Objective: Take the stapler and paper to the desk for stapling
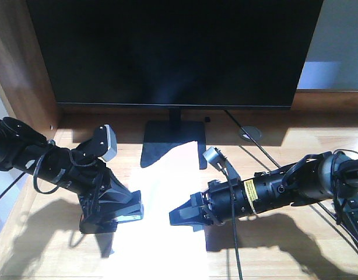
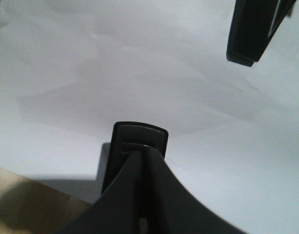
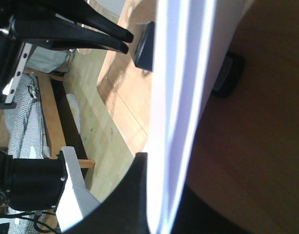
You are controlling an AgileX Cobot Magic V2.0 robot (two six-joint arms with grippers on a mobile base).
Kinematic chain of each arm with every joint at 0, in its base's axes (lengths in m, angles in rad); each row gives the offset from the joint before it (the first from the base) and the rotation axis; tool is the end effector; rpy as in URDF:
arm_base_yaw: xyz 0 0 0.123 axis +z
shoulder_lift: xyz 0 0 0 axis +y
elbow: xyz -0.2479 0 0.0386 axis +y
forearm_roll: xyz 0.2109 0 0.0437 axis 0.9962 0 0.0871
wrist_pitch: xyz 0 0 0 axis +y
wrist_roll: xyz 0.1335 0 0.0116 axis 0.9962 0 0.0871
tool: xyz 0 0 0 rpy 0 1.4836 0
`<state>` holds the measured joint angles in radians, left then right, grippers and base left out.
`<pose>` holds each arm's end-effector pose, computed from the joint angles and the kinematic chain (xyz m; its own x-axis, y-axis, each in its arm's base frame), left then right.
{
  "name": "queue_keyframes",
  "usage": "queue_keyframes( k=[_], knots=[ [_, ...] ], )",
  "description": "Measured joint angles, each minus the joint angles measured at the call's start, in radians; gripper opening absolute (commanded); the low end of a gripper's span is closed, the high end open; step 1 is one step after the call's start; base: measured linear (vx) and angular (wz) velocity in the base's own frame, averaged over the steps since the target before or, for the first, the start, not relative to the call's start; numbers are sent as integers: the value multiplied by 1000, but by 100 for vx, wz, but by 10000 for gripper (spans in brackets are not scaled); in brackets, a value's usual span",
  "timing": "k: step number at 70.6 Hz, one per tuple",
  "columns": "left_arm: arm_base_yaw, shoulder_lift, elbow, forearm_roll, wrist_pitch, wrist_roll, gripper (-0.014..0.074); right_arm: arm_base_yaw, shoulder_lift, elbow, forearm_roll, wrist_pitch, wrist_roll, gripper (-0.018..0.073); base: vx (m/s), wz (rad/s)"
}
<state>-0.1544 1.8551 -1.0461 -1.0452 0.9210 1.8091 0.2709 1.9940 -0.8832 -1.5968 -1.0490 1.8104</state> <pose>0.2913 -0.1388 0.1339 -0.2686 0.6603 -0.7013 0.9597 0.2455 -0.1365 0.2599 0.1927 0.1049 -0.9296 -0.1617 -0.3312 -0.3685 0.4064 0.8361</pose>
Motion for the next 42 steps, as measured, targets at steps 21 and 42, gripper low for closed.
queue_keyframes(
  k=[21, 42],
  knots=[
    [0, 0, 0, 0, 0, 0, -6, 1, 29, 0, 66, -4, -3, -3, 0, 0],
    [0, 0, 0, 0, 0, 0, -6, 1, 63, 0, 78, -14, -3, -3, 0, 0]
  ],
)
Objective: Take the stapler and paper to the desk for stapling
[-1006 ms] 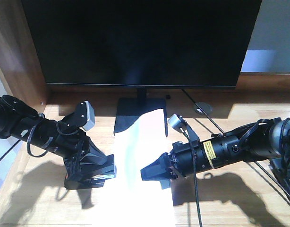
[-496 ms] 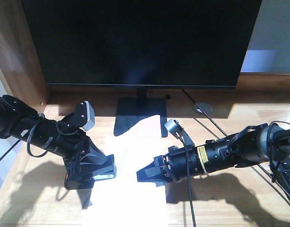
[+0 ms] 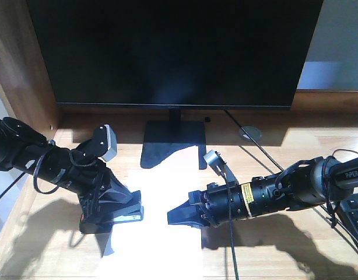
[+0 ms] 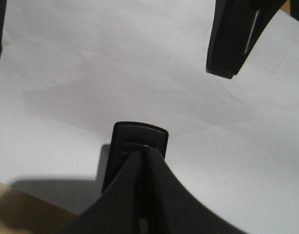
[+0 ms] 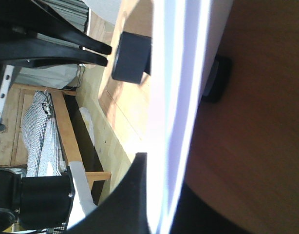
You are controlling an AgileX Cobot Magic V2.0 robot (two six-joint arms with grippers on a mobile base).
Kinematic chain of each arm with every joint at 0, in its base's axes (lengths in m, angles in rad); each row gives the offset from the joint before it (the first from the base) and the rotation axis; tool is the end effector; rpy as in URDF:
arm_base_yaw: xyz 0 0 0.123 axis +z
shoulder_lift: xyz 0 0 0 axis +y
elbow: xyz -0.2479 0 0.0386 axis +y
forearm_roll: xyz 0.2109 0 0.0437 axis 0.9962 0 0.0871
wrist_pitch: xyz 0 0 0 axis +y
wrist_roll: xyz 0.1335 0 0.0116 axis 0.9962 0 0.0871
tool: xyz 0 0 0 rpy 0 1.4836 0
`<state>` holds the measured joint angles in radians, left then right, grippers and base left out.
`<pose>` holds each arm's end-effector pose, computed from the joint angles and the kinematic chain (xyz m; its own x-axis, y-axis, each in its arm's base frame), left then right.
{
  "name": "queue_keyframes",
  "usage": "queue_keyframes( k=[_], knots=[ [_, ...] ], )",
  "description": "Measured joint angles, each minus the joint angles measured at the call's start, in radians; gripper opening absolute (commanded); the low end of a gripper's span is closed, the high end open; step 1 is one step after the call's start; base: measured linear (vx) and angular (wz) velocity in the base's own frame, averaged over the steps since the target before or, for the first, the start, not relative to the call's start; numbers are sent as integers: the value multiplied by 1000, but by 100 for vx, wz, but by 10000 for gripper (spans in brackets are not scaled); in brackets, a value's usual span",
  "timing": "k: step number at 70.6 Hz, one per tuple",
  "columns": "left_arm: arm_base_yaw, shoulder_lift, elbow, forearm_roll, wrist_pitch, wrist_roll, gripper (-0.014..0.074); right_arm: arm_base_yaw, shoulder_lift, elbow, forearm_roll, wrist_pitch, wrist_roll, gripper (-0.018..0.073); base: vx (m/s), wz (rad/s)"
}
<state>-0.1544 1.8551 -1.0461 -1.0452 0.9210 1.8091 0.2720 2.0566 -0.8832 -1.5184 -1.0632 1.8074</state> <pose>0.2913 -0.1388 0.1339 -0.2686 0.6603 -0.7013 0.9597 0.2455 -0.1365 0.2649 0.1953 0.0918 -0.9585 -0.0964 -0.2682 -0.2841 0.3979 0.8723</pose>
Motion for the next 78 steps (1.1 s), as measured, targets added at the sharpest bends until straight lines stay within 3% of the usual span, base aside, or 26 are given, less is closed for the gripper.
queue_keyframes(
  k=[78],
  knots=[
    [0, 0, 0, 0, 27, -2, -6, 0, 0, 0, 2, -8, 0, -3, 0, 0]
  ],
)
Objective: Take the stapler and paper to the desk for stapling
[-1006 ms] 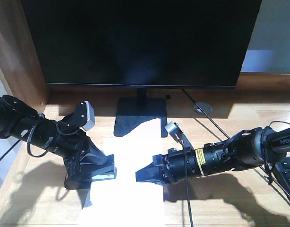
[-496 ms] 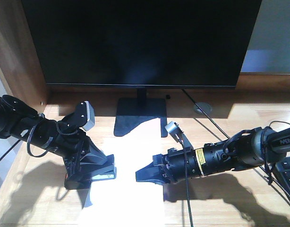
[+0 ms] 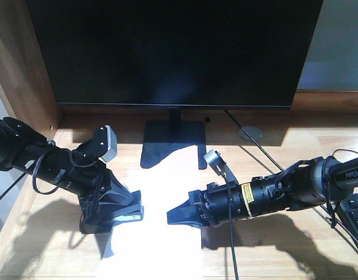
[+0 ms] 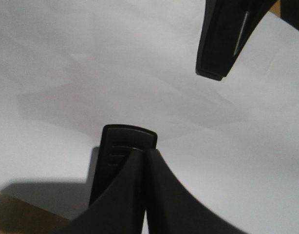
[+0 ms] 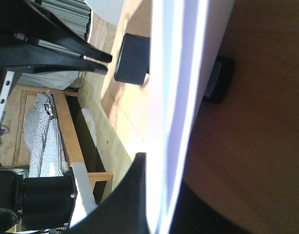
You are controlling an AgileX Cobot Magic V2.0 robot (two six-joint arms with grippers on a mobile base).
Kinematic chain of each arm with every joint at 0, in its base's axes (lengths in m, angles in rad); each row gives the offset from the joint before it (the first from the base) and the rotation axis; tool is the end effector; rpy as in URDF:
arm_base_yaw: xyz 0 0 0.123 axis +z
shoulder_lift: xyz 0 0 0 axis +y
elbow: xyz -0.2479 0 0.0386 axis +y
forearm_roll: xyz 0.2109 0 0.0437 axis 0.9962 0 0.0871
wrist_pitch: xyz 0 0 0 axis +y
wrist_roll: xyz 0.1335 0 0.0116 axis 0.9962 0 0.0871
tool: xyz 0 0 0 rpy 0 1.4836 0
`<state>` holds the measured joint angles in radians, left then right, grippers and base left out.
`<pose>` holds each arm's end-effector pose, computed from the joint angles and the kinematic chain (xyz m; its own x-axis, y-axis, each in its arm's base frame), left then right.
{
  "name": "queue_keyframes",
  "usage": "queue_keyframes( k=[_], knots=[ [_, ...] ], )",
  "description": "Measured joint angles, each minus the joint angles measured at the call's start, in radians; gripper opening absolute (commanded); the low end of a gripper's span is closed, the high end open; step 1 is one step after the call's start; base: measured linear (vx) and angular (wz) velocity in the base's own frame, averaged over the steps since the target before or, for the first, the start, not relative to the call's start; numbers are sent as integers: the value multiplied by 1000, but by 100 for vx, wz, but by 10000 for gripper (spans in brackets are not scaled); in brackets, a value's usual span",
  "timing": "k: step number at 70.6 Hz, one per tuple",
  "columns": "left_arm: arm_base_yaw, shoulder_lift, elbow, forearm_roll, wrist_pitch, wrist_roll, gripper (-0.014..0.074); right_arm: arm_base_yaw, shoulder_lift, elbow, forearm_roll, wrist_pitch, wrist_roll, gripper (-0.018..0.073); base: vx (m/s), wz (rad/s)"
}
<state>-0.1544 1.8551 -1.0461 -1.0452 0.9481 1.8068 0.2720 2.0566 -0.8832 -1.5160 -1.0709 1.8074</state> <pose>0.2882 -0.1402 0.1351 -0.2704 0.6552 -0.7054 0.9610 0.2281 -0.1565 0.2646 0.1957 0.0928 -0.9588 -0.0957 -0.2673 -0.2832 0.3907 0.8759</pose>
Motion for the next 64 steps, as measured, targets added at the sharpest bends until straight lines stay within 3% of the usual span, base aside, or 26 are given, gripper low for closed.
queue_keyframes(
  k=[11, 27, 55, 64],
  knots=[
    [0, 0, 0, -37, 2, 7, -6, 0, 0, 0, 0, 0, 0, -3, 0, 0],
    [0, 0, 0, -129, -18, 87, -6, 0, 0, 0, 0, -1, 0, -3, 0, 0],
    [-66, 8, 0, -49, -85, 100, -6, 0, 0, 0, 0, -11, 0, -3, 0, 0],
    [-70, 8, 0, -15, -99, 69, -6, 0, 0, 0, 0, -23, 0, -3, 0, 0]
  ],
)
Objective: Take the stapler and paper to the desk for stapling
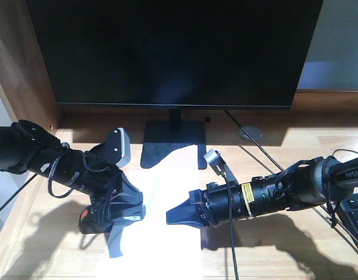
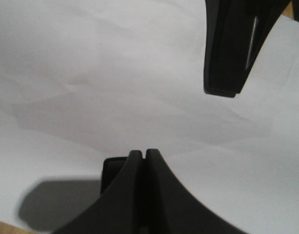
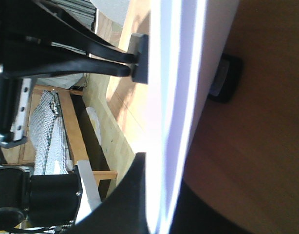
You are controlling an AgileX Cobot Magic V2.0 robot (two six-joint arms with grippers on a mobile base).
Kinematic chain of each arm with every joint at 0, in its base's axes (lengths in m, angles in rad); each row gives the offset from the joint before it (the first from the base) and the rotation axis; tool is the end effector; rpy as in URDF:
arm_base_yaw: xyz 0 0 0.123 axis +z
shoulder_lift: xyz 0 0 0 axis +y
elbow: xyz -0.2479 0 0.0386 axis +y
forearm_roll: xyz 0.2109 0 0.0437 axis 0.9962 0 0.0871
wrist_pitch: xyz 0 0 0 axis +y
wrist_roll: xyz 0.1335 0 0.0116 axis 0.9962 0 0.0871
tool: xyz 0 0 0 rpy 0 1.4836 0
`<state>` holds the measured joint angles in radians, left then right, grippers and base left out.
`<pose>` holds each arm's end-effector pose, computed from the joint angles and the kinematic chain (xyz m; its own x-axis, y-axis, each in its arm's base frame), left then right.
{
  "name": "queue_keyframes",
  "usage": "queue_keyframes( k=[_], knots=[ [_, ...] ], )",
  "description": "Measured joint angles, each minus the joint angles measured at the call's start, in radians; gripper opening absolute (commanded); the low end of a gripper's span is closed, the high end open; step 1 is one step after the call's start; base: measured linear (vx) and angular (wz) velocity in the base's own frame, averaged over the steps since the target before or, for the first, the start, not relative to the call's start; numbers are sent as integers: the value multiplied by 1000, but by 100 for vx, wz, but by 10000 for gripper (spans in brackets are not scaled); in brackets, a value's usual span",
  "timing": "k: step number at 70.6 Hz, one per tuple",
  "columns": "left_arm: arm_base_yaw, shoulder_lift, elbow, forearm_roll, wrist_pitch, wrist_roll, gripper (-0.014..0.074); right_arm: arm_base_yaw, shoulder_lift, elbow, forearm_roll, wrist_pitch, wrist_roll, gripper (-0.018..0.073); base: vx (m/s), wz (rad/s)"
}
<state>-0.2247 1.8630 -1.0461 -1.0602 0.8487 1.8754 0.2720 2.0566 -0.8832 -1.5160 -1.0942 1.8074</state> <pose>0.2902 -0.1564 0.1298 -0.1720 0.6949 -0.6982 0.9804 0.1899 -0.0525 0.2630 0.1968 0.0952 -0.9589 -0.1007 -0.2652 -0.2835 0.3699 0.8848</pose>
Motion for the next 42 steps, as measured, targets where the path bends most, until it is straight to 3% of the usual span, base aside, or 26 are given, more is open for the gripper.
queue_keyframes(
  k=[19, 42],
  knots=[
    [0, 0, 0, 53, -35, -65, -6, 0, 0, 0, 0, -8, 0, -3, 0, 0],
    [0, 0, 0, 32, -46, -27, -6, 0, 0, 0, 0, -8, 0, -3, 0, 0]
  ],
)
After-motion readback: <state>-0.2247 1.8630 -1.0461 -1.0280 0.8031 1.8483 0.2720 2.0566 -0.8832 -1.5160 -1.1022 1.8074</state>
